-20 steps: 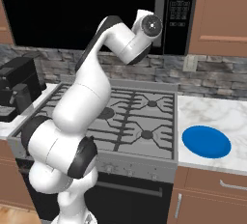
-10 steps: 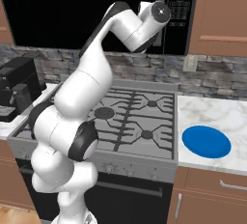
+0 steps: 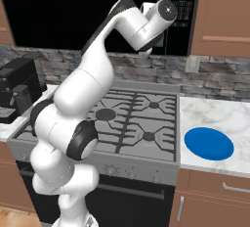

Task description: Pick the chicken drumstick from the counter and place it in the microwave. Then turn on the microwave.

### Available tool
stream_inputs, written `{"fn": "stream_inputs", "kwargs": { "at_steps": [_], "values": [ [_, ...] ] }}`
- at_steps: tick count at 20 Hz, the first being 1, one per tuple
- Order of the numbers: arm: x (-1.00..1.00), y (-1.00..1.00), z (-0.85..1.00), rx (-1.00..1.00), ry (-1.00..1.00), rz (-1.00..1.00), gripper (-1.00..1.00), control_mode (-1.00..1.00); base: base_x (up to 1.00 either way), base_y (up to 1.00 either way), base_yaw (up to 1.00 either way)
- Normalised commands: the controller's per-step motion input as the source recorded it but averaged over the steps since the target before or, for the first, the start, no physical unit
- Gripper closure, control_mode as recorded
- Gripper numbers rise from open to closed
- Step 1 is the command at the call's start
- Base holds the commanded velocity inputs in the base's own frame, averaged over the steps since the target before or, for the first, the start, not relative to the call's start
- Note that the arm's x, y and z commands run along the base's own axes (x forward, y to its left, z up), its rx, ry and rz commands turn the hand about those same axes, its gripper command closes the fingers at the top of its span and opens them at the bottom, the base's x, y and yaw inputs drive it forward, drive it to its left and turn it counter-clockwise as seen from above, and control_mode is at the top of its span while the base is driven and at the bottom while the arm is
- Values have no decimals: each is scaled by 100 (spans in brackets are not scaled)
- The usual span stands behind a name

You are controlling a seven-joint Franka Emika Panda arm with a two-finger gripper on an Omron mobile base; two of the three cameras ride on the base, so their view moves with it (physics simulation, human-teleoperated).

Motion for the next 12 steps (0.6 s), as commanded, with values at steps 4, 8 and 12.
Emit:
{"fn": "stream_inputs", "kwargs": {
  "at_steps": [4, 8, 12],
  "values": [
    [-11, 1, 0, 0, 0, 0, -100, -100, 0, 0, 0],
    [-30, 0, 0, 0, 0, 0, -100, -100, 0, 0, 0],
    [-36, 0, 0, 0, 0, 0, -100, -100, 0, 0, 0]
  ]
}}
